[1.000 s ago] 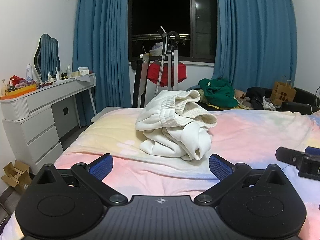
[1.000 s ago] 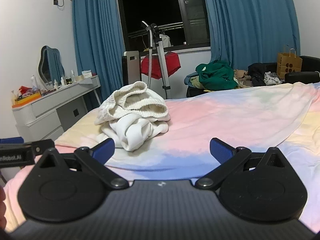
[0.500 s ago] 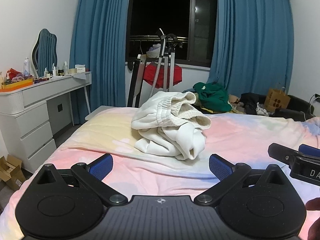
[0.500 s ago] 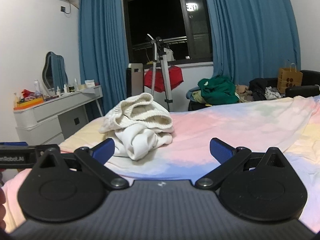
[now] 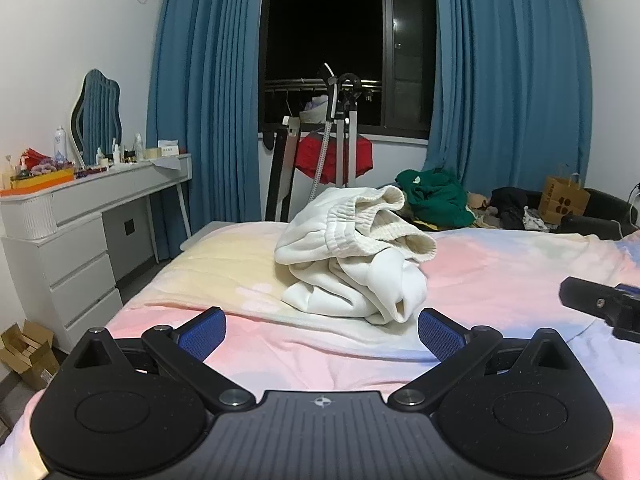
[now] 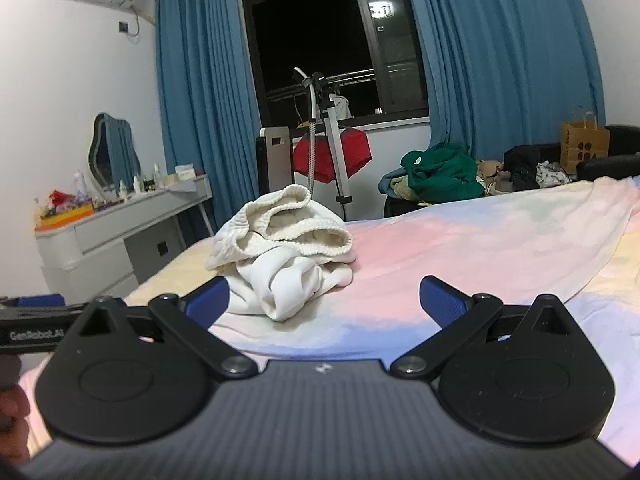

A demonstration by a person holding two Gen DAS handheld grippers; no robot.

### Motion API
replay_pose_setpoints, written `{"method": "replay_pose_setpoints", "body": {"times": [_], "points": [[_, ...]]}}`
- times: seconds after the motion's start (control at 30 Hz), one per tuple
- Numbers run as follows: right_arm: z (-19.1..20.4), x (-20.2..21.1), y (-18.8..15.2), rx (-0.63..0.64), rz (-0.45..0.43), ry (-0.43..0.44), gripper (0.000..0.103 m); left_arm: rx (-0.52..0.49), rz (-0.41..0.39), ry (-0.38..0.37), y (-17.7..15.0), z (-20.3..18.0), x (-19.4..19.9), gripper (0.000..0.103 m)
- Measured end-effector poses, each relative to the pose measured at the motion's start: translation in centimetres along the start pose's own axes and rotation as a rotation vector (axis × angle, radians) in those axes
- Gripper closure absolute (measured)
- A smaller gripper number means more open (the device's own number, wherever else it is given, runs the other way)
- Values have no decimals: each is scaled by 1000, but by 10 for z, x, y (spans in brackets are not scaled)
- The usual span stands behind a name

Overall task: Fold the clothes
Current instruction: 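Move both grippers toward the crumpled white garment on the bed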

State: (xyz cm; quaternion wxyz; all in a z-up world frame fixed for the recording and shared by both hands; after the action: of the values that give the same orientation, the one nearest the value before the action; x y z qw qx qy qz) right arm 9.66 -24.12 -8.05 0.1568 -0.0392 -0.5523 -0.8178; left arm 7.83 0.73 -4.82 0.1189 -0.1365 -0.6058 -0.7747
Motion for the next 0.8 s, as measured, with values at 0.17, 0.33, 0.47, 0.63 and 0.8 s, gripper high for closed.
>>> {"method": "replay_pose_setpoints", "body": {"times": [0.17,0.33,0.47,0.63,0.8], "points": [[0,1,0,36,26,3,0,-23,-14,27,-2,-1,0,0],[-4,2,-1,18,49,11,0,-42,14,48,-11,-1,-6,0],[-12,7,4,-11,29,-41,0,-43,48,82,-16,4,-12,0],[-19,17,12,-32,-33,-54,0,-115,81,139,-15,0,-31,0],[-23,29,25,-16,-86,-48,0,-261,161,176,-17,-11,-80,0]]}}
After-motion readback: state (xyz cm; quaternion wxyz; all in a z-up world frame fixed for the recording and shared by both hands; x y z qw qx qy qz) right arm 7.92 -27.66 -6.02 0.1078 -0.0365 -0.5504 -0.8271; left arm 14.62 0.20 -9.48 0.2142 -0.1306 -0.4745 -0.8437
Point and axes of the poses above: each gripper's, at about its wrist camera, not at the fingertips, and x roughly against the way its jaws point, z to its left, y to its top, the point moved 8 cm from there along -x, roughly the way its jaws point, and after that the axes turned 13 degrees about -x, right-handed, at the moved point
